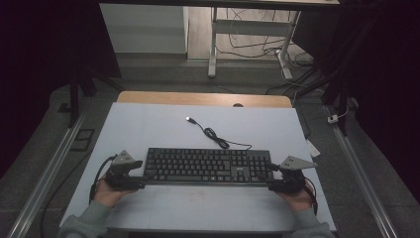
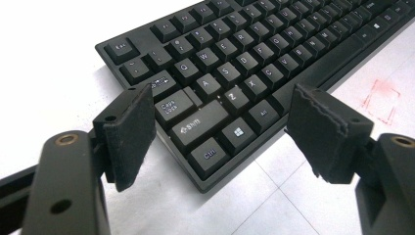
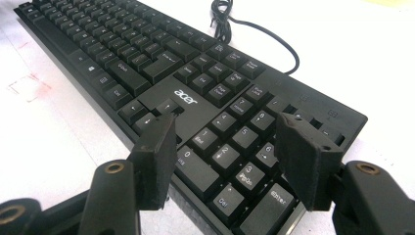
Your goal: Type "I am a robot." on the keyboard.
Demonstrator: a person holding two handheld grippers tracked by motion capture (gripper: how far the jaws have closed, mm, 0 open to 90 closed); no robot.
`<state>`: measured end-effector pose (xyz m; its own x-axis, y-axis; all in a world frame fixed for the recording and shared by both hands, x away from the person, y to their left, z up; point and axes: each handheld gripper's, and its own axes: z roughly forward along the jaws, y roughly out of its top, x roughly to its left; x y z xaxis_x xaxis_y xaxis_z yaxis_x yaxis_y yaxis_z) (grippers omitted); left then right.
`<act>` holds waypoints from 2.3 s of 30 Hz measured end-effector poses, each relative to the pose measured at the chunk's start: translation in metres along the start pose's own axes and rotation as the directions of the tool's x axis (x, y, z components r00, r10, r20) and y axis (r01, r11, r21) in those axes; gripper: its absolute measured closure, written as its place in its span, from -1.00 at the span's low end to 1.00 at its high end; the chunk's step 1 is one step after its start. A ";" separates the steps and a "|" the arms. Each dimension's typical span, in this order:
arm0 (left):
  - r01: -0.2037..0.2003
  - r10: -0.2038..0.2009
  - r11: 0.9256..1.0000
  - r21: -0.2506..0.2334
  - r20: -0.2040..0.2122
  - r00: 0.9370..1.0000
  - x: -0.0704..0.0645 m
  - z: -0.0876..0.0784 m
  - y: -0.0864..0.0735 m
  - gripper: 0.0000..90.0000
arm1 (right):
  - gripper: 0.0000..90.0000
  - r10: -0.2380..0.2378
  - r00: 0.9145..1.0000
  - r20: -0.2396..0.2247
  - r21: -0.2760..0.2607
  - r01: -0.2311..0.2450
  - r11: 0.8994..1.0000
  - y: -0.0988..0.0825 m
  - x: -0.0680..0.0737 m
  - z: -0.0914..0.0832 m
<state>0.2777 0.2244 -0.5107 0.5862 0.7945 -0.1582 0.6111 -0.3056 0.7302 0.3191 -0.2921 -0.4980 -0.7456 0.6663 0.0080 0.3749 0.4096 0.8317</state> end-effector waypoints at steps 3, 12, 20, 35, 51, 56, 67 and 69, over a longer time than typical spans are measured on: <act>-0.001 0.001 1.000 0.000 -0.002 1.000 0.001 -0.001 -0.001 -0.41 | -0.07 0.003 1.000 -0.003 -0.007 -0.003 1.000 0.000 -0.001 0.000; 0.001 -0.001 1.000 -0.005 -0.007 1.000 0.000 -0.002 -0.001 -0.41 | -0.07 -0.004 1.000 -0.002 -0.005 0.004 1.000 0.002 0.000 0.001; 0.001 -0.001 1.000 -0.006 -0.009 1.000 0.000 -0.002 -0.001 -0.41 | -0.07 -0.002 1.000 -0.008 -0.011 0.002 1.000 0.002 0.000 0.001; 0.019 -0.019 0.999 -0.049 -0.004 1.000 0.004 -0.008 0.003 -0.31 | -0.07 -0.004 1.000 -0.008 -0.013 0.004 1.000 0.004 0.003 0.004; -0.002 0.002 0.999 -0.054 -0.009 1.000 0.007 -0.002 0.007 0.49 | -0.06 0.026 0.998 -0.057 -0.055 -0.029 0.998 0.018 0.009 0.017; -0.017 0.016 0.999 -0.043 -0.013 1.000 0.006 0.000 0.007 0.83 | -0.06 0.024 0.997 -0.070 -0.053 -0.027 0.998 0.024 0.015 0.025; -0.036 0.036 0.999 -0.004 -0.007 0.999 0.004 0.008 0.008 0.98 | -0.05 0.020 0.988 -0.154 -0.074 -0.032 0.997 0.043 0.031 0.047; -0.037 0.037 0.999 -0.001 -0.008 0.999 0.004 0.008 0.007 0.98 | -0.05 0.018 0.988 -0.156 -0.075 -0.030 0.997 0.044 0.032 0.049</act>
<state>0.2889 0.2209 -0.5115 0.6037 0.7872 -0.1257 0.5885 -0.3337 0.7364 0.3388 -0.2224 -0.4880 -0.8153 0.5686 0.1096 0.3549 0.3411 0.8705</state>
